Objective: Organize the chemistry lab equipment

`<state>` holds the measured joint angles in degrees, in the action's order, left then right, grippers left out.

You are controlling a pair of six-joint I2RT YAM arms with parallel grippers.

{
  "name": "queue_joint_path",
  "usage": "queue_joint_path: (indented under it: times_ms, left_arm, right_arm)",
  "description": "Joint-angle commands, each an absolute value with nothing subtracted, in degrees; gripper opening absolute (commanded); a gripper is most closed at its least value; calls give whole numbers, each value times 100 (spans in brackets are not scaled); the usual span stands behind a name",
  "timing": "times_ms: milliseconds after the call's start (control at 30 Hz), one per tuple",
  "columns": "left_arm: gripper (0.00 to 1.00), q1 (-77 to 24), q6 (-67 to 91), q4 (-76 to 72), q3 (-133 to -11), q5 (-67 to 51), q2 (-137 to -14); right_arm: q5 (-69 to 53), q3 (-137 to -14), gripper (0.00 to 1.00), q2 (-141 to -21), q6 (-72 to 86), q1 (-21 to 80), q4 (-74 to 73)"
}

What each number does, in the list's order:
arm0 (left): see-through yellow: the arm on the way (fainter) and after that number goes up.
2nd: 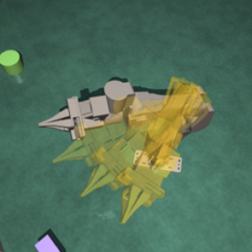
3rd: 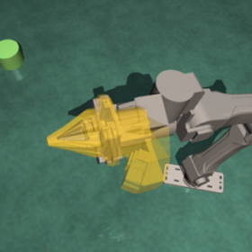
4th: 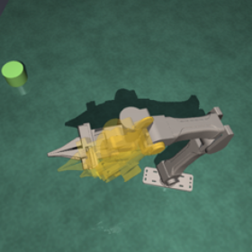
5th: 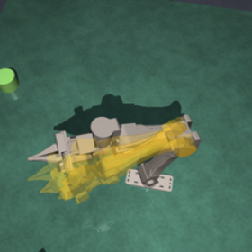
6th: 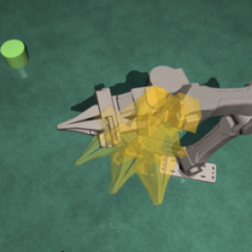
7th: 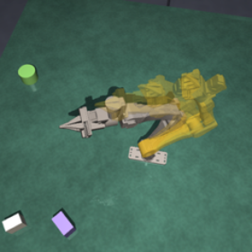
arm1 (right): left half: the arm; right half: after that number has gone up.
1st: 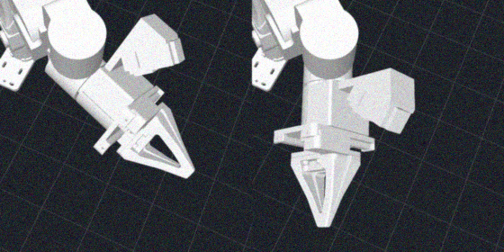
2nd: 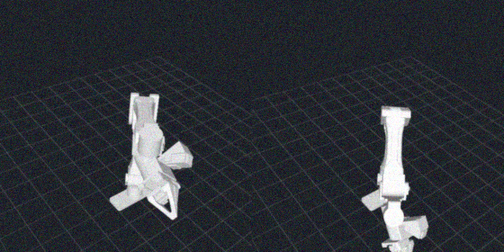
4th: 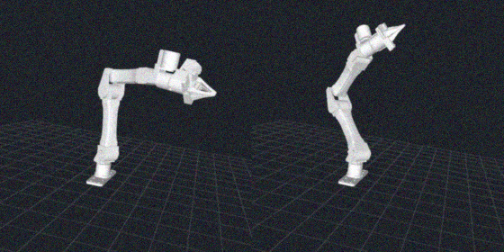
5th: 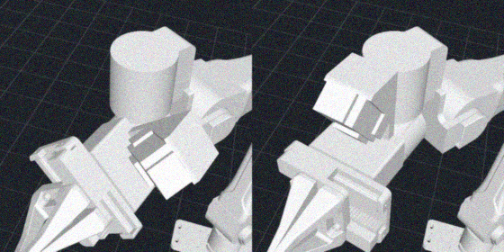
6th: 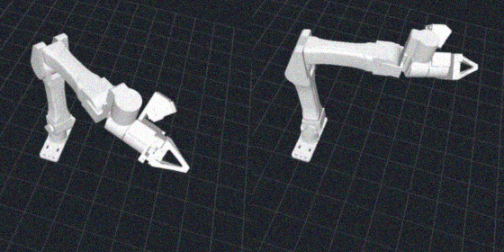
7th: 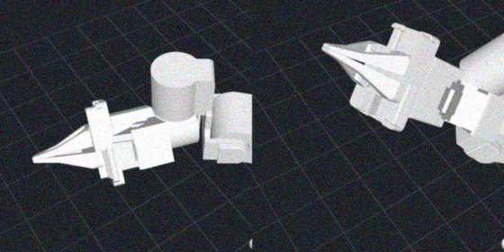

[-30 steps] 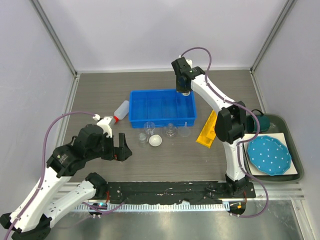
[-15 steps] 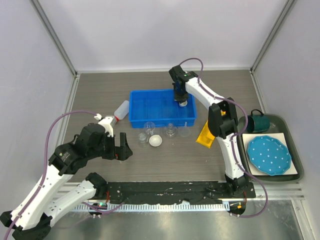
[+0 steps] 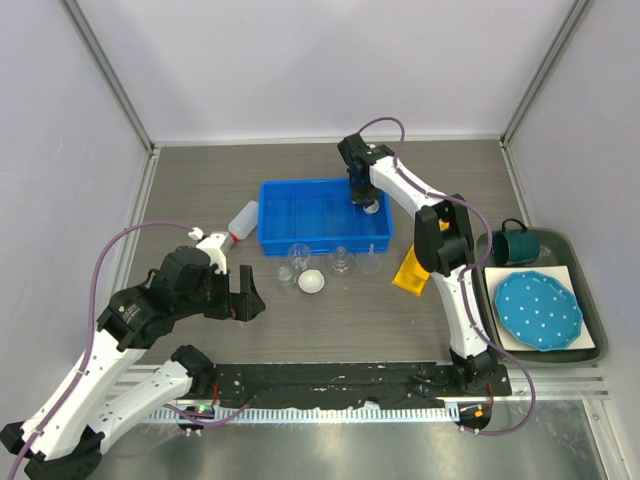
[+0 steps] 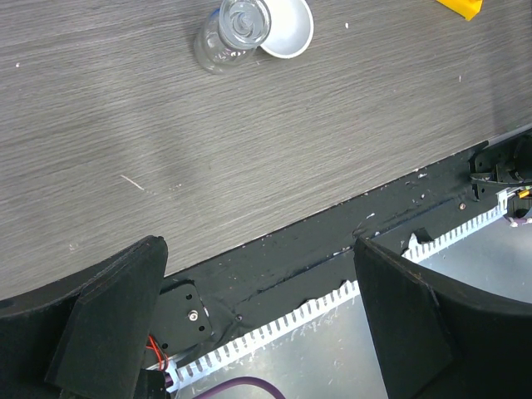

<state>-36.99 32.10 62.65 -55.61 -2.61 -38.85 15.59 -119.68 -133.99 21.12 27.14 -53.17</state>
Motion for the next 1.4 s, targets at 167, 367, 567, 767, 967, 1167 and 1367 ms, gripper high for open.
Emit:
queue_joint_path:
  times_ms: [167,367,567,767,967,1167,1367]
  left_arm:
    - [100,-3674,3147,6231,-5678,-193,-3876]
    - [100,-3674,3111,6179,-5669,-202,-3902]
    - [100,-3674,3059,6161,-5722,-202,-3911]
    - [100,-3674,3041,6144,-5704,-237,-3885]
    - [100,-3674,2988,6161,-5809,-299,-3911]
    - [100,-3674,2988,6161,-5854,-299,-3920]
    - [100,-3674,3050,6108,-5801,-264,-3867]
  right_arm:
    - [1696,-12032,13,-13404,2065,2698,-5335]
    - [1714,-12155,30,-13035,2057,2707,-5396]
    - [1933,-12331,37,-12474,2022,2777,-5572]
    - [2381,-11823,38,-11245,1986,3242,-5450]
    - [2172,-9926,48,-9574,2197,3971,-4460]
    - [1381,-7114,54,-7473,3338,4403,-2869]
    - [1380,-4977,54,-6487,4850,5132,-1638]
